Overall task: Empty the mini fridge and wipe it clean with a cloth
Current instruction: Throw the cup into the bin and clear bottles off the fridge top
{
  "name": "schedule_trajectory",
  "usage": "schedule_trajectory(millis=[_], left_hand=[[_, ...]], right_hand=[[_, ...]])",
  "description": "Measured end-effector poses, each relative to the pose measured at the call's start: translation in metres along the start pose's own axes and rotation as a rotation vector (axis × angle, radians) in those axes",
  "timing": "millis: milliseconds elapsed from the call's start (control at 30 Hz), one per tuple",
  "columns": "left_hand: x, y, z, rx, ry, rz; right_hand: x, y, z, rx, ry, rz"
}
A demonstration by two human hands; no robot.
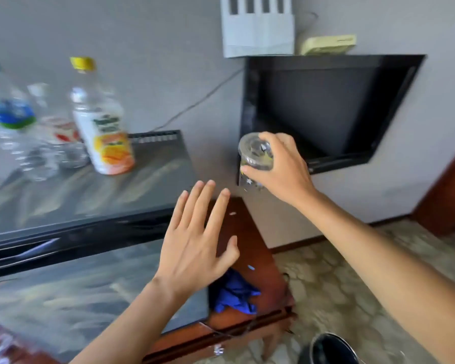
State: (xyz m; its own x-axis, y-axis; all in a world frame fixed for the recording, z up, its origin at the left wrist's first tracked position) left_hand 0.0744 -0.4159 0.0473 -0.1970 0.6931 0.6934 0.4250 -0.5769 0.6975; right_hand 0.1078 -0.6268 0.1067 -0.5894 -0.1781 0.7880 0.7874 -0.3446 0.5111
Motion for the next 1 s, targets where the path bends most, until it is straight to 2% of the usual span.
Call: schedule_trajectory(millis=[67, 133, 300, 433, 533, 633, 700, 833, 1000], left_hand=[[-0.033, 0.005, -0.053, -0.146, -0.093, 0.0], [-0.074, 0.006, -0.098, -0.207, -0.163, 0.069], [-0.219, -0.016, -0.177, -0.157, -0.133, 0.443], [-0.307, -0.05, -0.223, -0.134, -0.04, 0.659], [-0.339, -0.063, -0.241, -0.095, -0.03, 0.716], [-0.351, -0.07, -0.244, -0.034, -0.004, 0.729], [-0.355, -0.073, -0.24, 0.011, 0.01, 0.741], [-0.355, -0.082, -0.223, 0.079, 0.04, 0.738], [-0.354, -0.094, -0.2, 0.161, 0.068, 0.757]], right_hand=[[0.014, -0.04, -0.075, -0.102, -0.049, -0.011], [0.017, -0.083, -0.147, -0.206, -0.108, -0.002], [0.012, -0.208, -0.312, -0.459, -0.157, 0.056], [-0.003, -0.309, -0.418, -0.681, -0.199, 0.232], [-0.022, -0.355, -0.467, -0.767, -0.204, 0.36], [-0.044, -0.379, -0.499, -0.831, -0.191, 0.42], [-0.067, -0.391, -0.513, -0.851, -0.161, 0.509], [-0.106, -0.423, -0.527, -0.84, -0.143, 0.792], [-0.12, -0.446, -0.547, -0.89, -0.243, 0.956]])
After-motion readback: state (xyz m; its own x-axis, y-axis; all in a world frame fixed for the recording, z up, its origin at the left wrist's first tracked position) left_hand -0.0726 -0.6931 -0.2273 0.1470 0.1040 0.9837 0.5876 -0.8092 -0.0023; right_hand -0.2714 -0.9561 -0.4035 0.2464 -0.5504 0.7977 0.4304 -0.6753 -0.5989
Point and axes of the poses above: each hand's wrist, its own y-axis towards the middle knuckle, its own x-axis out of the back of the hand, z = x × y, the point moved 10 cm from there along y, towards the middle knuckle, and after that the axes turned 11 degrees about -y, right-handed, at the moved point
